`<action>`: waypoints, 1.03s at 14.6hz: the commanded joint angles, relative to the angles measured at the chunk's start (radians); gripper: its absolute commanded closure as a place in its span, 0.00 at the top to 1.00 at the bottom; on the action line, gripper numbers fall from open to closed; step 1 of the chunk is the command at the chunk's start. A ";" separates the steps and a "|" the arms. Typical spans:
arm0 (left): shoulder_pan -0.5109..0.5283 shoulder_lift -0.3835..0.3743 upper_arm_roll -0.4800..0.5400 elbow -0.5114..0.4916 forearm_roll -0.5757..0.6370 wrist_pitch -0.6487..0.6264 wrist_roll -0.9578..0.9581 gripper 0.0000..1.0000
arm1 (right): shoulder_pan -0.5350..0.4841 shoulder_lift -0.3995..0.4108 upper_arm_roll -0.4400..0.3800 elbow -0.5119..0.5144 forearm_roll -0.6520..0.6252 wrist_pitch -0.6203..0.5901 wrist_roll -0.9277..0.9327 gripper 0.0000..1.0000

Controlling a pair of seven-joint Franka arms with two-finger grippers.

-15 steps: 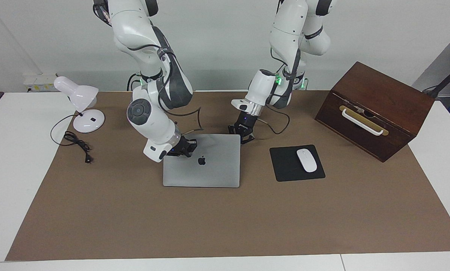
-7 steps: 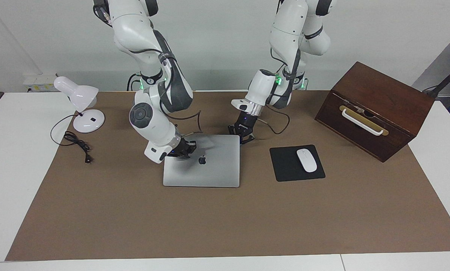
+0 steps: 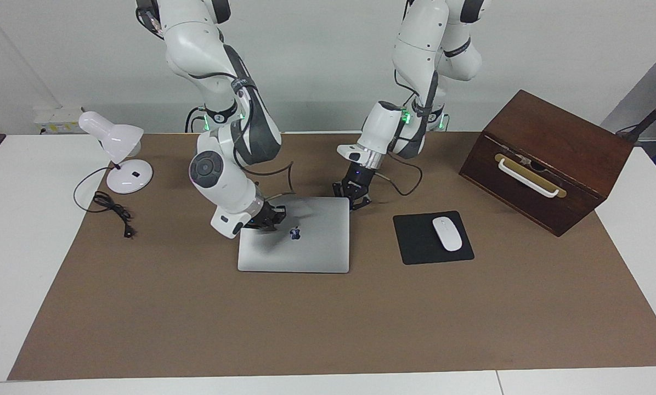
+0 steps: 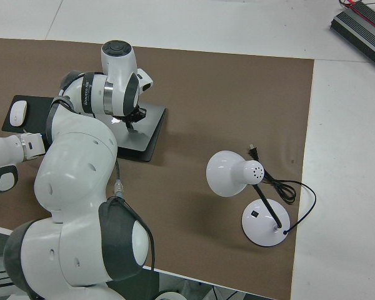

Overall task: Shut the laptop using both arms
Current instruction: 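Press the lowered screen flat onto the base with the right gripper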

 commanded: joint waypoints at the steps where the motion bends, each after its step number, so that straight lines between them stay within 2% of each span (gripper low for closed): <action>1: 0.007 0.078 0.010 0.013 -0.002 0.006 0.032 0.00 | 0.001 -0.039 0.004 -0.063 0.006 0.036 0.004 0.00; 10: 0.007 0.079 0.010 0.010 -0.002 0.006 0.050 0.00 | 0.002 -0.040 0.004 -0.071 0.006 0.037 0.007 0.00; 15: 0.014 0.078 0.010 0.002 -0.002 0.006 0.087 0.00 | 0.002 -0.034 0.006 -0.019 0.006 0.016 0.013 0.00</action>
